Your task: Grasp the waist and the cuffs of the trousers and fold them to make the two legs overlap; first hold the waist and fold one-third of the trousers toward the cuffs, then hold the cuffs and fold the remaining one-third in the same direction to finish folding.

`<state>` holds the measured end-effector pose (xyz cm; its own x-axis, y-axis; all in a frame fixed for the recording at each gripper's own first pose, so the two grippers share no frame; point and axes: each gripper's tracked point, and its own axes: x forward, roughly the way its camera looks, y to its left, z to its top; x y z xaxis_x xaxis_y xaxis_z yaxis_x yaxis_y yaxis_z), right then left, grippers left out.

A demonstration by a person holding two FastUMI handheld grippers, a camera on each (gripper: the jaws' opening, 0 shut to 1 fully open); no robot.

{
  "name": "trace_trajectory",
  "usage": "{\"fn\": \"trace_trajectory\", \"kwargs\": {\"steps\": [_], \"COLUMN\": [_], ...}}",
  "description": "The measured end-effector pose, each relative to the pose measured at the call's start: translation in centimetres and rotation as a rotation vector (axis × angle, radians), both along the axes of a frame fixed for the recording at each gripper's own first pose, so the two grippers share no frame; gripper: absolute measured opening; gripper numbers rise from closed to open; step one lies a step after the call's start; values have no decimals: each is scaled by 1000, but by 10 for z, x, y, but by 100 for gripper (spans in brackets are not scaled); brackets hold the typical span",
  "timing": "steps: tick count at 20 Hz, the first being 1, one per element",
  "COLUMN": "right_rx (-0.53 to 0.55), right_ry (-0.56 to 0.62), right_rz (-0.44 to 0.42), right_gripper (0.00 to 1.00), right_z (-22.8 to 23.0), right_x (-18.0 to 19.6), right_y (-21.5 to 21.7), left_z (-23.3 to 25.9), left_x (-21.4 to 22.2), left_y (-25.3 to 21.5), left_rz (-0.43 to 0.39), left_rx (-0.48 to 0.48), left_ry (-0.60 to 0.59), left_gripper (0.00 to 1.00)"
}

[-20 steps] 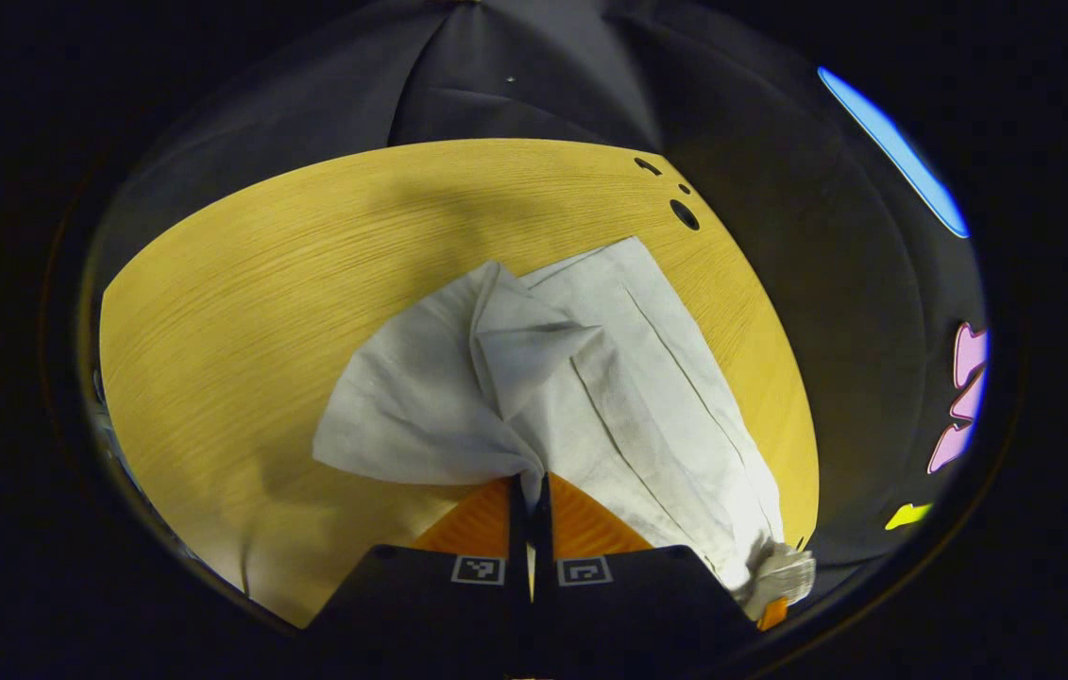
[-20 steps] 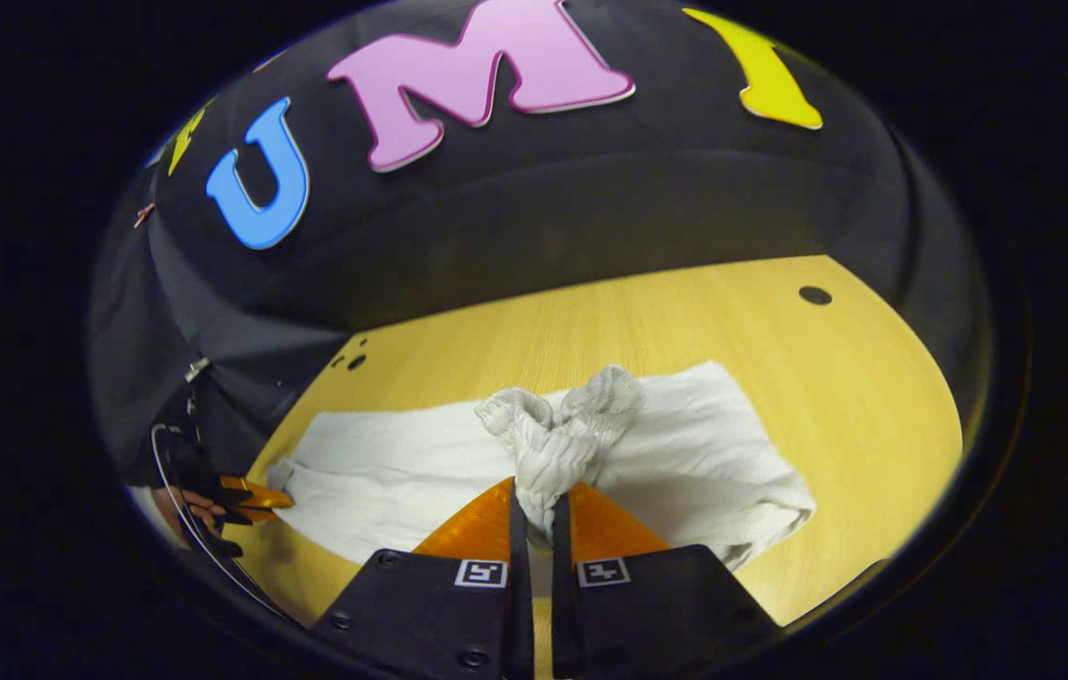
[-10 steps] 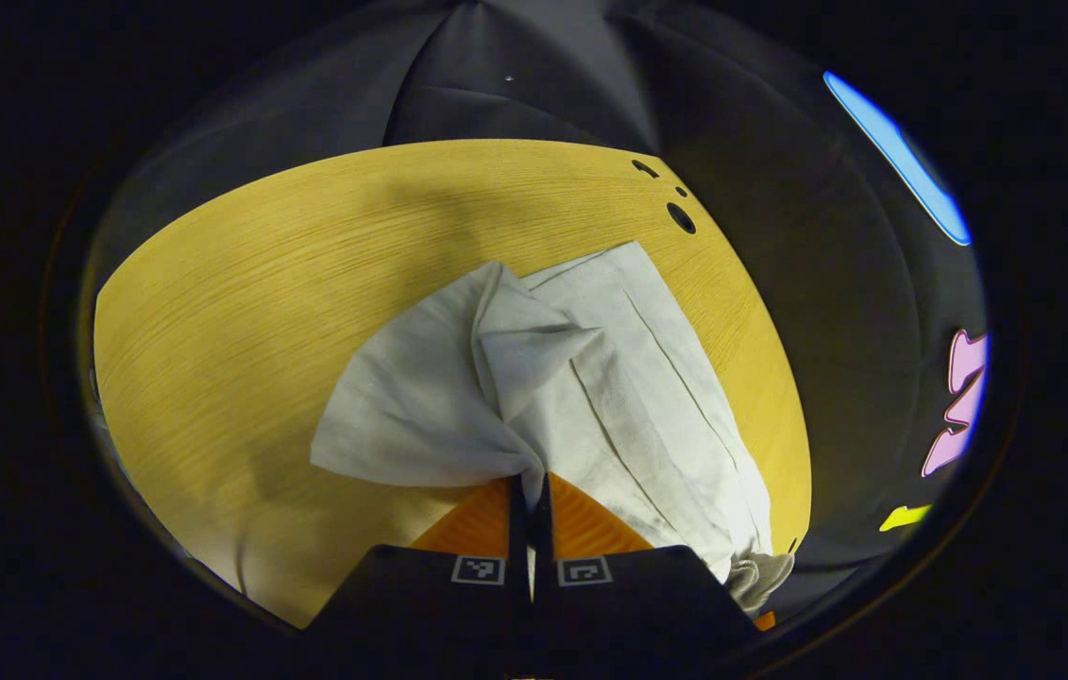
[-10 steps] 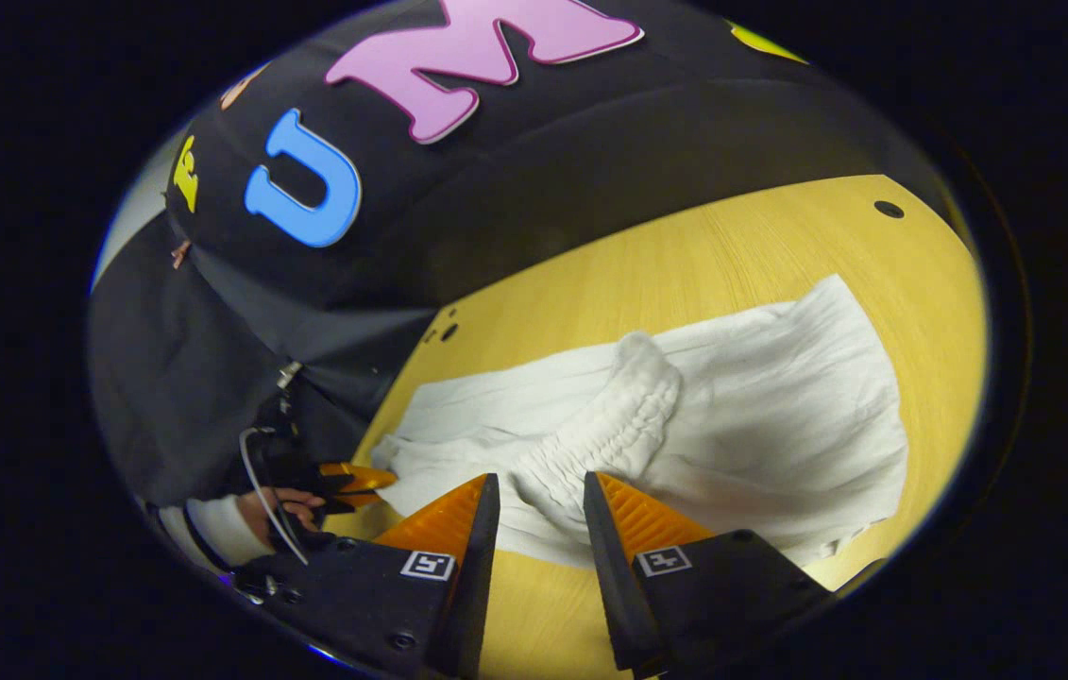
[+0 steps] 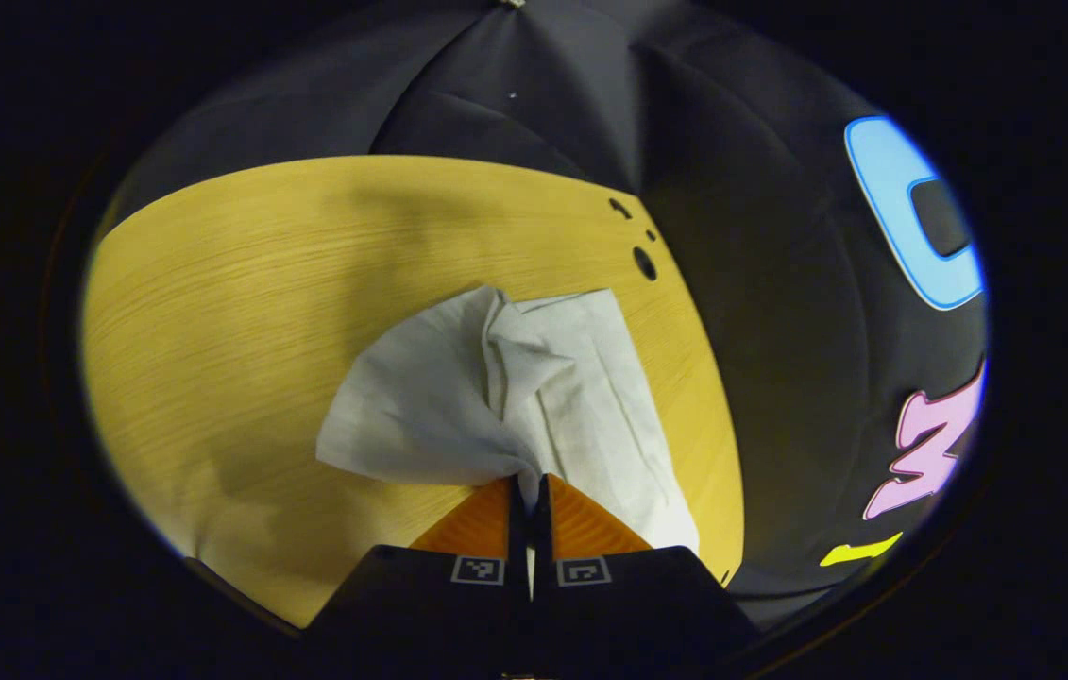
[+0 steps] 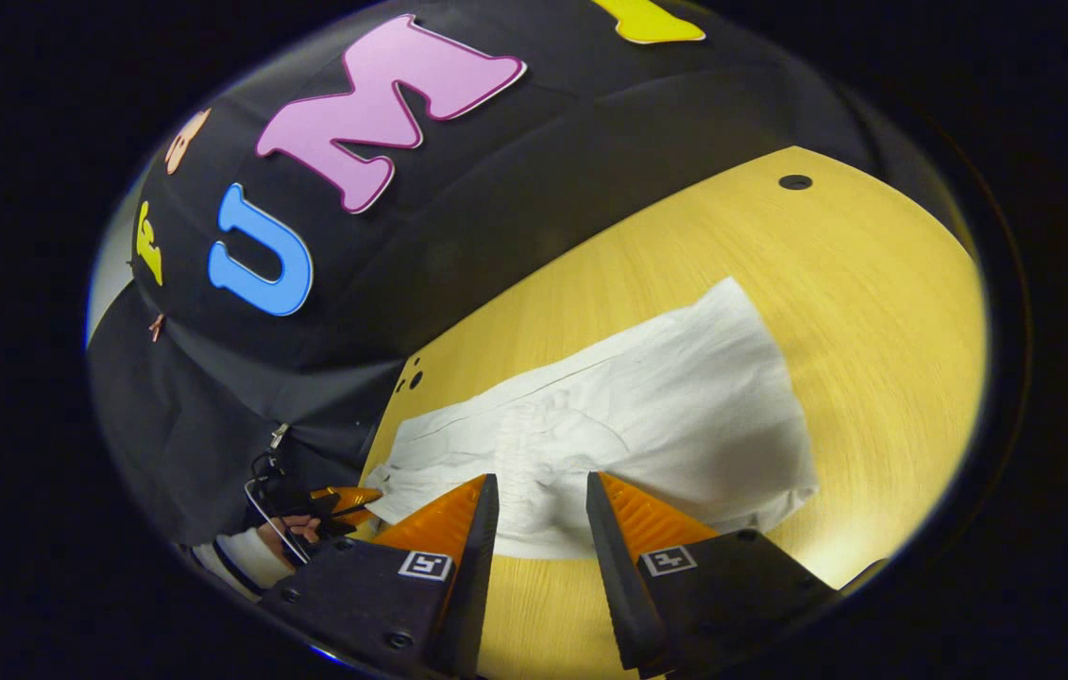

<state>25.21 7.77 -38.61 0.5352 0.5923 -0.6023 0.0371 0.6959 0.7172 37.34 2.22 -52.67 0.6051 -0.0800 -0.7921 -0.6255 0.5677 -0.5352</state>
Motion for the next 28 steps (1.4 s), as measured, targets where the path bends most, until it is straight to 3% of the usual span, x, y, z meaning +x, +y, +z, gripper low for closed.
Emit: {"fn": "trace_trajectory", "kwargs": {"steps": [8, 14, 22, 28], "right_rx": [-46, -59, -83, -93], "right_ry": [36, 37, 48, 64], "right_rz": [-71, -118, -188, -238], "right_gripper": [58, 57, 58, 58], "right_z": [-12, -12, -15, -17], "right_x": [-12, -12, -13, -18], "right_y": [-51, -84, -126, -150], "left_z": [52, 90, 112, 82], "left_x": [56, 78, 54, 10], "left_y": [-52, -132, -268, -345], "left_rz": [-189, -413, -809, -1083], "left_rx": [114, 181, 236, 257], "left_ry": [-201, -364, -518, -511], "left_gripper": [6, 6, 6, 6]}}
